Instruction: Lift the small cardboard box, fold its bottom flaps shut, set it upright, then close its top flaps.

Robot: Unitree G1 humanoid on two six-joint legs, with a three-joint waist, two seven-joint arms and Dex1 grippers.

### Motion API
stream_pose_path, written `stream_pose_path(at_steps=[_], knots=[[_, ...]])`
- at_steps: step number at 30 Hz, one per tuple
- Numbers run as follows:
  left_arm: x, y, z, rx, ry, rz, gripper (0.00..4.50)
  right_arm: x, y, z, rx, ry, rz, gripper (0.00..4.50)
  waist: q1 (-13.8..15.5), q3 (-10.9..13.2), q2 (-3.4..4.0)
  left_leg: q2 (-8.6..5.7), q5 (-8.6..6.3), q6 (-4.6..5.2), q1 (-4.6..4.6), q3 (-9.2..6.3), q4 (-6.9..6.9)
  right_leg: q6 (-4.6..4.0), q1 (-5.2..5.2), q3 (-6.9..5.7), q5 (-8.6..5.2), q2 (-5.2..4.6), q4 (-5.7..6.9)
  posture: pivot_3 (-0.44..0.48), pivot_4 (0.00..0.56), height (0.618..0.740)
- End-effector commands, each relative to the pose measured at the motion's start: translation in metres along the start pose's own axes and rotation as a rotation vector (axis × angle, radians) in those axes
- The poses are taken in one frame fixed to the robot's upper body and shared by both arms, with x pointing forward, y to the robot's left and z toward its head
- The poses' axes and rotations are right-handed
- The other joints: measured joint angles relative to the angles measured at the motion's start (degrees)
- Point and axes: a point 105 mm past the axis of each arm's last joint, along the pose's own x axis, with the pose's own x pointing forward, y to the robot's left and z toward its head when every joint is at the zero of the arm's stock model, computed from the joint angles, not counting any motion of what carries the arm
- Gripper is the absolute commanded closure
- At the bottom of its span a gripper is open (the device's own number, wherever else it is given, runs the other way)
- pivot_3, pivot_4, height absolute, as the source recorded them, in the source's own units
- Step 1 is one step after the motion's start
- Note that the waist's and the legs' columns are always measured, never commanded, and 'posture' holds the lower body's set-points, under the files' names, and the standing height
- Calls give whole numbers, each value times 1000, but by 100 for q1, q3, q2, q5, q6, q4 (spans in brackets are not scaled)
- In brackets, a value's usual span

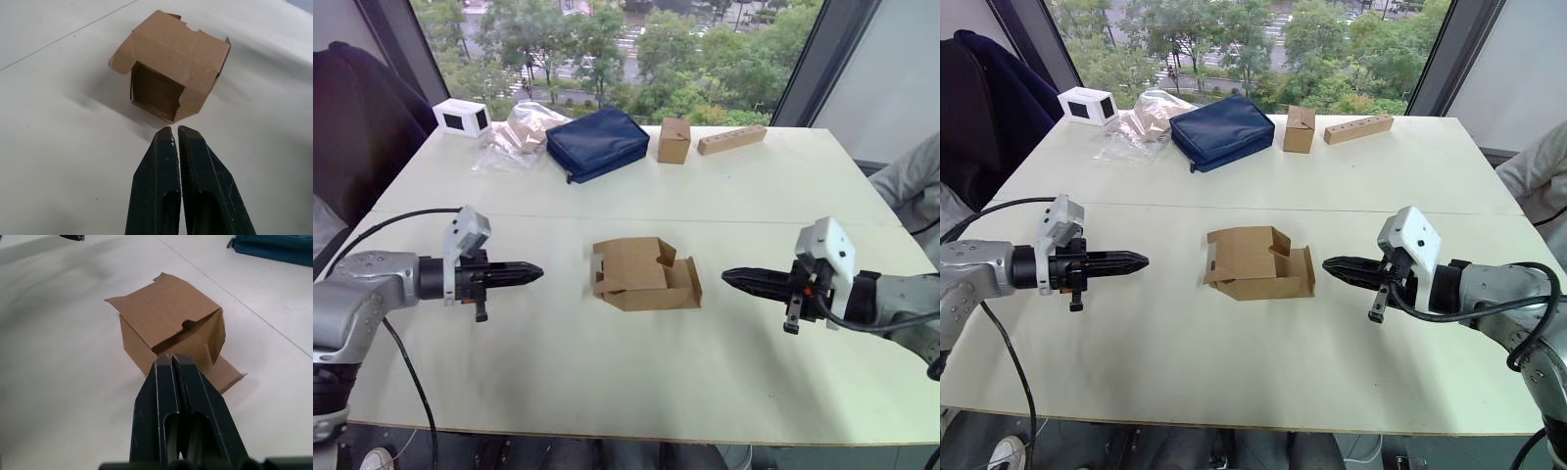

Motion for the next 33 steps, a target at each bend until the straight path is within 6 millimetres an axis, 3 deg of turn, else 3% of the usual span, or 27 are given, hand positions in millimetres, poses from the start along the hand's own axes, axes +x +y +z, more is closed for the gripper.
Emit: stream_pose_path(at_steps=[1,7,10,12,25,33], knots=[[10,-2,8,-141,-57,-37,4352,5,9,7,-31,-23,20,4500,0,1,-3,0,0,0,-1,-1,1,0,0,0,0,0,0,0,150,740],[39,-4,-2,-503,-62,-182,2003,15,17,7,-31,-41,27,4500,-3,3,-7,0,1,-1,-2,-3,13,4,0,-3,0,7,9,0,150,740],[52,-3,-6,-609,-56,-226,681,17,20,9,-24,-56,26,4500,-5,3,-7,3,1,-2,-7,-6,40,9,2,-4,-2,14,18,0,150,740],[62,0,-5,-668,-63,-244,90,17,21,10,-27,-57,19,4500,-4,4,-8,3,1,-2,-10,-6,52,11,3,-3,-3,14,22,0,150,740],[124,8,6,-822,-117,-334,90,19,26,12,-27,-71,-35,4500,7,8,-14,0,-8,14,-15,-9,69,11,9,-2,-3,9,23,0,150,740],[145,2,14,-812,-122,-383,90,19,25,14,-32,-75,-56,4500,-1,8,-15,-1,-15,26,-17,-9,70,11,7,-2,-3,7,22,0,150,740]])
